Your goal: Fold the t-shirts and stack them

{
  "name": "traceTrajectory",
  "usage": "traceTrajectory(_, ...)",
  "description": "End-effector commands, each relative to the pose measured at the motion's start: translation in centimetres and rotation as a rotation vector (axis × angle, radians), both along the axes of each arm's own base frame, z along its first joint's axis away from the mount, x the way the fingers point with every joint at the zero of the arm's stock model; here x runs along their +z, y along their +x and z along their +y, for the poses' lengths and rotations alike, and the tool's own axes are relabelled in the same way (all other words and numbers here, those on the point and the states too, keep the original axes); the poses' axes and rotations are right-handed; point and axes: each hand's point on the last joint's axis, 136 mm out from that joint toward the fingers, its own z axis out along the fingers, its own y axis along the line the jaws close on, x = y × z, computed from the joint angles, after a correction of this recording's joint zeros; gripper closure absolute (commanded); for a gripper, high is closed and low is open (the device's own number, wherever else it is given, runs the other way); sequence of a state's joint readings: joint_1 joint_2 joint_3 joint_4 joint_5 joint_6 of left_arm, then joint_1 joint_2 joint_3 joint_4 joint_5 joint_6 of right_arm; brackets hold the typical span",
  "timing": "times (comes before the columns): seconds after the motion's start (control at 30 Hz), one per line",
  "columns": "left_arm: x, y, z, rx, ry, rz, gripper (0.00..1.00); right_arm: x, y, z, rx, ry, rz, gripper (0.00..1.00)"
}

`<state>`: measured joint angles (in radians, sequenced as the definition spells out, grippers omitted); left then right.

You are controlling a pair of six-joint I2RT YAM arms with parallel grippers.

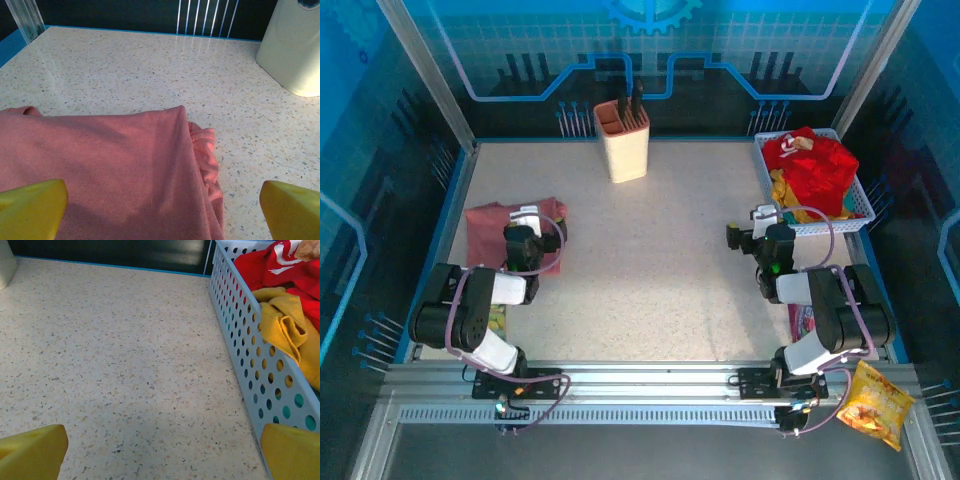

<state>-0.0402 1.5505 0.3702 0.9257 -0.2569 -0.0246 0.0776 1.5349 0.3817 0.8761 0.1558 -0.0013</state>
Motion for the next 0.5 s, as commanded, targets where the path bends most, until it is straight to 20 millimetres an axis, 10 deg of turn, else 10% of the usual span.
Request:
traceTrajectory(0.0,0.33,0.07,0.31,0.013,-0.003,-0.024,0.01,0.85,0.47,0.17,0.005,0.008,-0.034,0.0)
traceTrajectory(0.47,0.37,-0.11,0.74,0.032,-0.013,-0.03,0.01,0.84,0.47,0.14,0.004,0.007,-0.034,0.0)
